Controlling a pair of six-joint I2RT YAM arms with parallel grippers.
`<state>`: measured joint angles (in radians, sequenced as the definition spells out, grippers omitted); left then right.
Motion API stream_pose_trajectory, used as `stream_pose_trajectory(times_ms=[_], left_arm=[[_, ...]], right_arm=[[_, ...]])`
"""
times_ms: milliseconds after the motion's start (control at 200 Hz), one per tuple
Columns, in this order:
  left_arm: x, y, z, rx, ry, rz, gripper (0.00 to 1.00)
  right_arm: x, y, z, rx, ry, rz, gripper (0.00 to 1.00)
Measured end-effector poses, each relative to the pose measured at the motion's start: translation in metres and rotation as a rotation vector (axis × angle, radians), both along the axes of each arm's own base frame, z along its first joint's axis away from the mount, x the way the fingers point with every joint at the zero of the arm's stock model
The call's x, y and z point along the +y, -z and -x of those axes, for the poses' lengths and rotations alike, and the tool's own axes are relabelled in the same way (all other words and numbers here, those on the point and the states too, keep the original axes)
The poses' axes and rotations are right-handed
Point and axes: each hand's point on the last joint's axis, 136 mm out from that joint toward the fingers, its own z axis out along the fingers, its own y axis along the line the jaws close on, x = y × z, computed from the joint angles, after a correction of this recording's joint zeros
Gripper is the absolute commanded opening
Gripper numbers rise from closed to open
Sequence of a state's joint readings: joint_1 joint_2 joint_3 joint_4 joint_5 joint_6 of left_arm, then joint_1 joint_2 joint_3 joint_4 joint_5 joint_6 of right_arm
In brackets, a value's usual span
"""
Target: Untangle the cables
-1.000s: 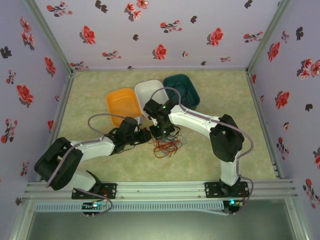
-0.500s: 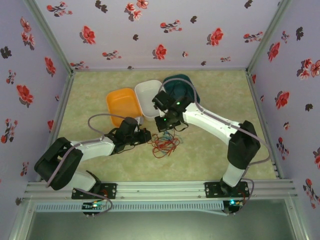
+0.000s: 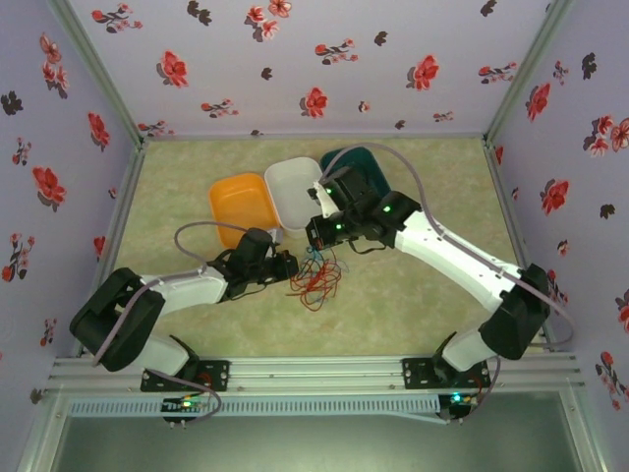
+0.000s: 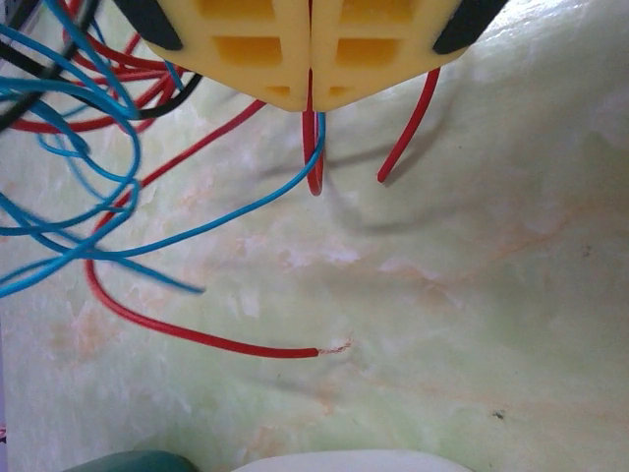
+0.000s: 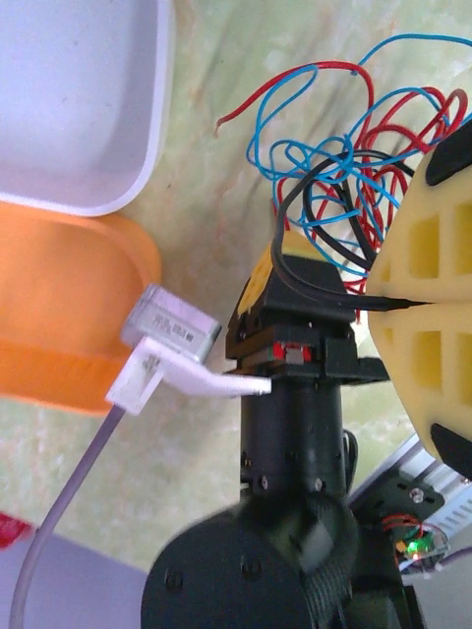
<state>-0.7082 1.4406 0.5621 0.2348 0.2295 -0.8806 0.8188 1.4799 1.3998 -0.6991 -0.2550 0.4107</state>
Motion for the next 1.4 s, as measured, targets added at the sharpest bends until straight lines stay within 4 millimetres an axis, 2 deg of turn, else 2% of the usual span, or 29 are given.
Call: stream_pose_trajectory(times_ms=[225, 510, 730, 875, 1200, 1405], left_arm=[[0.001, 0.002, 0.001, 0.010, 0.000, -0.008, 0.00], [0.002, 0.006, 0.002, 0.031, 0.000, -0.026, 0.00], [0.006, 0.012, 0.007, 0.061, 0.000, -0.052, 0.00], [0.009, 0.016, 0.010, 0.080, 0.000, -0.068, 0.00], [0.012, 0.020, 0.013, 0.102, 0.000, -0.087, 0.00], [0.012, 0.020, 0.014, 0.105, 0.000, -0.090, 0.00]], right_arm=[[-0.009, -0.025, 0.001, -0.053, 0.005, -0.086, 0.03], [-0.033, -0.062, -0.004, -0.137, 0.047, -0.156, 0.04], [-0.056, -0.068, -0.007, -0.176, 0.096, -0.122, 0.04], [-0.079, -0.068, -0.006, -0.198, 0.154, -0.065, 0.03], [-0.149, -0.080, -0.007, -0.263, 0.351, 0.077, 0.01], [-0.179, -0.097, -0.007, -0.309, 0.442, 0.124, 0.00]])
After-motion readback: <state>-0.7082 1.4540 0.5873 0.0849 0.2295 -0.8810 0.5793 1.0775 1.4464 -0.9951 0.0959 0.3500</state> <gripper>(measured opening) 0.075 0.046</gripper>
